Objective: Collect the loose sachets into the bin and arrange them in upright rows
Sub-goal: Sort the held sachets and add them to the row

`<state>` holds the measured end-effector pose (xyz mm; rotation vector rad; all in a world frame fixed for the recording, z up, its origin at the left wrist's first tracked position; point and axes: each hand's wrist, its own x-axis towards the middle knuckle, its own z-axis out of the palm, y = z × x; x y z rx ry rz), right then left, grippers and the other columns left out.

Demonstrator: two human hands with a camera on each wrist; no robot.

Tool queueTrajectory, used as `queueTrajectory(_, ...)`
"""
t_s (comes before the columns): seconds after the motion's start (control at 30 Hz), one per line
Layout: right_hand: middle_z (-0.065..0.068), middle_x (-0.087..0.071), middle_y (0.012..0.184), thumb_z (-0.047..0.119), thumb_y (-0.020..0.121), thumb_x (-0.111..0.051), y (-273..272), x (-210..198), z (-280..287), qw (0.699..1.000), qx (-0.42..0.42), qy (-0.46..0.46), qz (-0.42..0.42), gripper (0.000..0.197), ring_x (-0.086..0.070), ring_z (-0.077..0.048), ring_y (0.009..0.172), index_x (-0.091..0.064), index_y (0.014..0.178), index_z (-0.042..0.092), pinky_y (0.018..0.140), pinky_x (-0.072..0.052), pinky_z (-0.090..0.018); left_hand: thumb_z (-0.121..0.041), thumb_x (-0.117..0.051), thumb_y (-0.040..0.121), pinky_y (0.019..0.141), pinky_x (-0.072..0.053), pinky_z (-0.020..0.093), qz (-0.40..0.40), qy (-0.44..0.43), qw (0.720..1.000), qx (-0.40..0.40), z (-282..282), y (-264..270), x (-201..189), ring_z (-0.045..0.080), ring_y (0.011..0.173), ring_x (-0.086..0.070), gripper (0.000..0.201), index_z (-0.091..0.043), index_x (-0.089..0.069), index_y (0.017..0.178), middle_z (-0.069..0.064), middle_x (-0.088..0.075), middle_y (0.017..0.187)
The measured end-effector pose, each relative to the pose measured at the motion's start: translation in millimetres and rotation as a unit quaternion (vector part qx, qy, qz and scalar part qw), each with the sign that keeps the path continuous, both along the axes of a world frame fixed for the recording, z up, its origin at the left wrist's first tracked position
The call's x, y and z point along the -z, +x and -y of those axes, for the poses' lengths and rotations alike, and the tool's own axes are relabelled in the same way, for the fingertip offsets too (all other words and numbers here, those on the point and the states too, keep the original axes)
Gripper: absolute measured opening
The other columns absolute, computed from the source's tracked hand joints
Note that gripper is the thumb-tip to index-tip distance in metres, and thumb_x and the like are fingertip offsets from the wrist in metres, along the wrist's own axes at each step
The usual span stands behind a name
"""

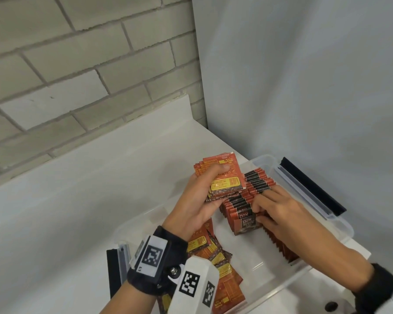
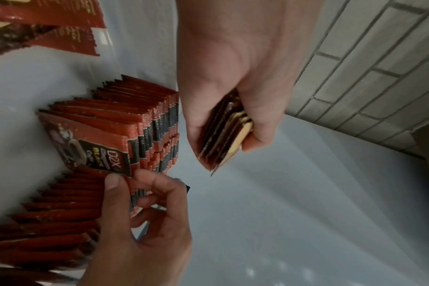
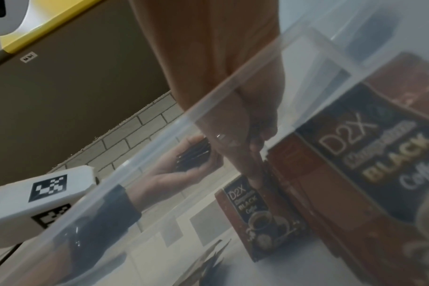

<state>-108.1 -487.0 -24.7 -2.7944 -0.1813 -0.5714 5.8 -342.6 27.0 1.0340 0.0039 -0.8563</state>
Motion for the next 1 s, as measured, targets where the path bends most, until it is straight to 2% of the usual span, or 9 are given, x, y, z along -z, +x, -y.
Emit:
queueTrajectory(0.2, 0.001, -0.067, 0.077, 0.004, 0.040, -0.095, 0, 3, 1, 1.000, 0.006, 0.012, -0.001, 0.047, -0.066, -0.022, 0.072, -0.063, 0.072, 0.015, 0.055, -0.059, -0.031, -0.010, -0.066, 0.084, 0.068, -0.057, 0.026, 0.006, -0.006, 1.000, -0.001, 0, 1, 2, 0.020, 0.089, -0.071, 0.027, -0.007, -0.061, 0.110, 0.010, -0.072, 0.096)
queueTrajectory(0.4, 0.004, -0.065, 0.079, 0.012, 0.039, -0.096, -1, 2, 1, 0.998, 0.007, 0.070, -0.004, 0.051, -0.056, -0.012, 0.075, -0.065, 0.078, 0.014, 0.062, -0.051, -0.022, -0.008, -0.067, 0.082, 0.073, -0.057, 0.027, 0.036, -0.006, 0.999, 0.014, 0, 3, 4, 0.020, 0.088, -0.070, 0.030, -0.009, -0.063, 0.112, 0.009, -0.072, 0.096)
queueTrajectory(0.47, 0.010, -0.061, 0.086, 0.021, 0.049, -0.093, -4, -3, 0, 0.992, 0.022, 0.121, -0.022, 0.047, -0.054, -0.008, 0.081, -0.064, 0.087, 0.017, 0.070, -0.050, -0.017, -0.006, -0.067, 0.082, 0.074, -0.056, 0.026, 0.047, -0.002, 0.999, 0.019, 0, 3, 5, 0.021, 0.090, -0.070, 0.037, -0.007, -0.062, 0.118, 0.010, -0.072, 0.099)
queueTrajectory(0.53, 0.020, -0.056, 0.090, 0.042, 0.059, -0.083, -7, -11, 1, 0.975, 0.053, 0.202, -0.071, 0.046, -0.053, -0.001, 0.080, -0.059, 0.096, 0.028, 0.067, -0.040, -0.006, -0.004, -0.067, 0.082, 0.073, -0.056, 0.026, 0.053, -0.002, 0.998, 0.026, 0, 3, 6, 0.023, 0.092, -0.070, 0.040, -0.006, -0.061, 0.121, 0.011, -0.071, 0.101)
queueTrajectory(0.63, 0.014, -0.063, 0.082, 0.074, 0.052, -0.067, -9, -23, 2, 0.924, 0.069, 0.353, -0.127, 0.062, -0.057, 0.001, 0.080, -0.054, 0.099, 0.037, 0.066, -0.044, -0.008, -0.003, -0.068, 0.081, 0.072, -0.056, 0.026, 0.064, -0.007, 0.997, 0.038, 0, 3, 6, 0.024, 0.093, -0.070, 0.044, -0.006, -0.059, 0.125, 0.012, -0.071, 0.103)
queueTrajectory(0.7, 0.012, -0.069, 0.084, 0.068, 0.055, -0.068, -9, -26, 3, 0.887, 0.063, 0.434, -0.143, 0.060, -0.061, -0.005, 0.077, -0.058, 0.102, 0.032, 0.068, -0.049, -0.016, -0.003, -0.070, 0.078, 0.075, -0.056, 0.029, 0.072, -0.011, 0.996, 0.054, 1, 2, 6, 0.026, 0.096, -0.069, 0.049, -0.008, -0.058, 0.126, 0.014, -0.070, 0.107)
queueTrajectory(0.8, 0.005, -0.073, 0.085, 0.044, 0.069, -0.070, -8, -30, 2, 0.853, 0.038, 0.498, -0.152, 0.039, -0.068, -0.011, 0.082, -0.063, 0.103, 0.025, 0.076, -0.054, -0.025, -0.002, -0.072, 0.071, 0.078, -0.057, 0.033, 0.077, -0.017, 0.994, 0.078, 3, -1, 6, 0.028, 0.096, -0.069, 0.055, -0.010, -0.059, 0.124, 0.014, -0.070, 0.105)
queueTrajectory(0.9, 0.000, -0.074, 0.084, 0.023, 0.074, -0.066, -9, -33, 4, 0.821, 0.038, 0.557, -0.119, 0.025, -0.070, -0.011, 0.084, -0.066, 0.098, 0.015, 0.073, -0.052, -0.016, -0.002, -0.072, 0.069, 0.081, -0.057, 0.035, 0.085, -0.008, 0.992, 0.097, 5, -3, 8, 0.029, 0.097, -0.068, 0.058, -0.010, -0.058, 0.125, 0.014, -0.070, 0.106)
queueTrajectory(1.0, -0.002, -0.073, 0.081, 0.018, 0.076, -0.066, -10, -31, 6, 0.814, 0.042, 0.572, -0.090, 0.019, -0.068, -0.012, 0.078, -0.069, 0.094, 0.012, 0.069, -0.050, -0.011, -0.009, -0.072, 0.073, 0.090, -0.054, 0.038, 0.086, 0.002, 0.991, 0.103, 5, -5, 8, 0.032, 0.104, -0.066, 0.050, -0.008, -0.061, 0.121, 0.016, -0.069, 0.111)
